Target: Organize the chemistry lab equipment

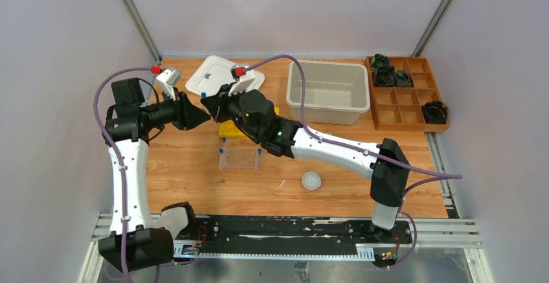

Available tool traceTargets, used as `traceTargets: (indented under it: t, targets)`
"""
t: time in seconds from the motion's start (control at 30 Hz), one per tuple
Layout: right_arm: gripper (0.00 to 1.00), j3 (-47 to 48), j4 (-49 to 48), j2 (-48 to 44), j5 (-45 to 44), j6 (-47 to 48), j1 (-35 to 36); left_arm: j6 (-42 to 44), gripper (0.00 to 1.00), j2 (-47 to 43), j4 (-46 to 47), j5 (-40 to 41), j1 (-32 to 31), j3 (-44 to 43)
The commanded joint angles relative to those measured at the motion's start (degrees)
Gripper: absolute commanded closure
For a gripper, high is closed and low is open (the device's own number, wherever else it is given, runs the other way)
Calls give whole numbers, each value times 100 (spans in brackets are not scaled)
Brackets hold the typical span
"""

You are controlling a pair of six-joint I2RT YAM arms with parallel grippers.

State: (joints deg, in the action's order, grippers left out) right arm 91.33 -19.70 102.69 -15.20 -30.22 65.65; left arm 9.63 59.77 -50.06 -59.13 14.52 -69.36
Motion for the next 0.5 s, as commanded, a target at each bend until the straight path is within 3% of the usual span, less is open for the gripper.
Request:
traceTargets:
  t: [0.0,0.13,0.3,0.47]
  targets:
    - [100,72,-423,18,108,-48,115,18,66,40,5,-81,-34,81]
    - [100,21,-371,-1,149,-70,108,60,81,52,5,-50,-29,72]
    - [63,-23,177,-134,266,-238,-26,164,97,57,5,69,-31,88]
    - [54,206,1019,-134,1013,-581,-384,320,100,3,5,109,-42,156]
